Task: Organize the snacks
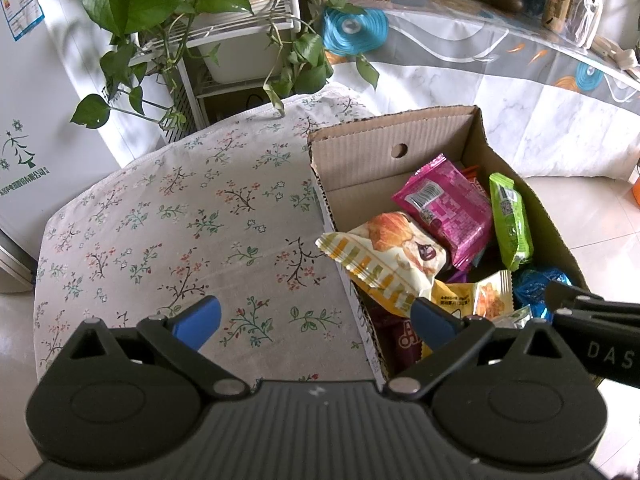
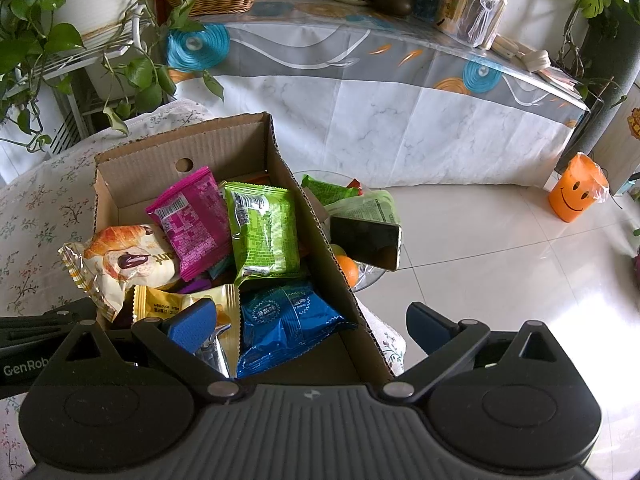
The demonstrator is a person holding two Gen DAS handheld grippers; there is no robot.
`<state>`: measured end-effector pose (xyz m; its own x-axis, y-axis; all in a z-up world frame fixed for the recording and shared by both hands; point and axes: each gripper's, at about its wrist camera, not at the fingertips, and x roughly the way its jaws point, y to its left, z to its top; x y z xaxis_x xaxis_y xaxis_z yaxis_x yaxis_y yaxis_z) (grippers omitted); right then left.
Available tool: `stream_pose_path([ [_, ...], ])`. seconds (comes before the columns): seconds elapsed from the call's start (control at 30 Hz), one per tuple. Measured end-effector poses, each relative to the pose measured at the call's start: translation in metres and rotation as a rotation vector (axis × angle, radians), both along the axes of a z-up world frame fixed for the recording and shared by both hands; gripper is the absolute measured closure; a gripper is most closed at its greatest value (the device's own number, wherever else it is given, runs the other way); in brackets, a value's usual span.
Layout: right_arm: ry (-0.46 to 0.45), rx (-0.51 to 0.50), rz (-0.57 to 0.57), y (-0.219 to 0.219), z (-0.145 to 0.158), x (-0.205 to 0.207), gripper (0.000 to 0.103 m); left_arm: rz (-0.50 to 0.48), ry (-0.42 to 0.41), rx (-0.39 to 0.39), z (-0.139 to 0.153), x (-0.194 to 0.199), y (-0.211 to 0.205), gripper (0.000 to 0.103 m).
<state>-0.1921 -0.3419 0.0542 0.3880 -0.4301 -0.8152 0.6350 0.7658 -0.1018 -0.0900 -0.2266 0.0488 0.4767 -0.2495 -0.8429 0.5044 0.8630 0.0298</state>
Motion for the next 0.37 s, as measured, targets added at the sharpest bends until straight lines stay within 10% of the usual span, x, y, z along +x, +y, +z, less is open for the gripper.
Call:
stream_pose_path([
  [0.37,-0.006,0.002,0.007,0.0007,0.0014,0.0012,0.0,0.003,-0.008,-0.001,0.003,-0.0005,0.0041,0.003],
])
